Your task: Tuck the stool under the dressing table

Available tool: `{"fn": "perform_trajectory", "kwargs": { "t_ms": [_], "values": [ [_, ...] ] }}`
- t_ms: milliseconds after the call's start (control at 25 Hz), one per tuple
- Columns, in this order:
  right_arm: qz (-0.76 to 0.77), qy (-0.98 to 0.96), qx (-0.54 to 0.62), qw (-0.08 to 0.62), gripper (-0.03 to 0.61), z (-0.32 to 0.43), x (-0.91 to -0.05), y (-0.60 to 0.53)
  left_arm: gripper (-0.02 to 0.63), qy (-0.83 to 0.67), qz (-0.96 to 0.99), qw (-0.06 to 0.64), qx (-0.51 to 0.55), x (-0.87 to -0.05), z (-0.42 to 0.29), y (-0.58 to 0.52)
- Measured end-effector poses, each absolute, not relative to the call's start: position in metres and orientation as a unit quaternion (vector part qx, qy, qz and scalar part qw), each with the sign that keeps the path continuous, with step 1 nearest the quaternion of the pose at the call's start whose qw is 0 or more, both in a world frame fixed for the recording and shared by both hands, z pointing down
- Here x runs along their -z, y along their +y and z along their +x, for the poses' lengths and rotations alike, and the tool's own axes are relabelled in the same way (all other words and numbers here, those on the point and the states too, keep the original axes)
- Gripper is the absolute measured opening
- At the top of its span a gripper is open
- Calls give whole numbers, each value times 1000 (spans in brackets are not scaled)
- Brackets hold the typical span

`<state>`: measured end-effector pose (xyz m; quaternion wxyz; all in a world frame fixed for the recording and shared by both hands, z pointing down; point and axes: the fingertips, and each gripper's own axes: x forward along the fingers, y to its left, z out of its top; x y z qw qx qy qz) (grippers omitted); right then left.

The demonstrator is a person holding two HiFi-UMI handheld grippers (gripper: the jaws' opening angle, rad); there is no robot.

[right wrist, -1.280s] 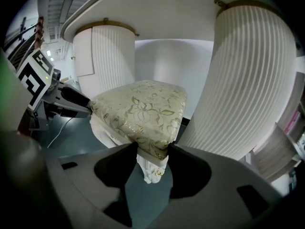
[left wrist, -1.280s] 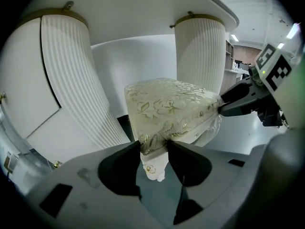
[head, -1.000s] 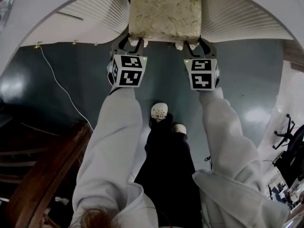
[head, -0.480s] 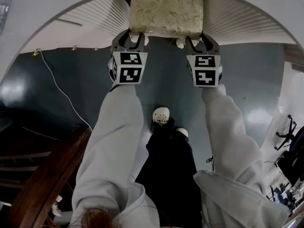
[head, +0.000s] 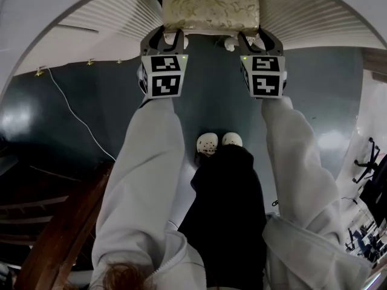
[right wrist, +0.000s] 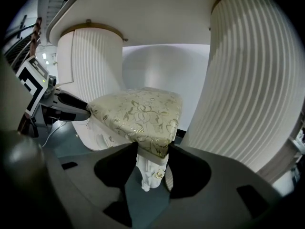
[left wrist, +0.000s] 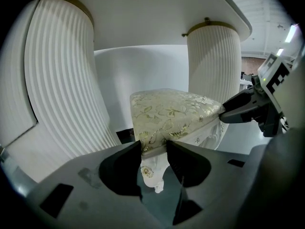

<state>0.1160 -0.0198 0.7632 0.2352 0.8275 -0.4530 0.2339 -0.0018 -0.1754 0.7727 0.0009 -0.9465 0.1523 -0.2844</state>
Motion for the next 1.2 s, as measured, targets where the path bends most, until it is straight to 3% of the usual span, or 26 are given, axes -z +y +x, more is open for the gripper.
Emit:
{"fn": "perform_trajectory", "kwargs": {
  "t_ms": [640,960,1200],
  "values": [
    [833,-455,-230,215,249,135,-772,-29,161,190,-939,-27,286,-783,15,-190],
    [800,-462,-257,284,275,146,-757,-11,193,146,-936,-27,318,-757,34,-158],
    [799,-468,-291,241,266,112,-744,-6,192,117,-936,-18,333,-743,6,-136]
  ]
}}
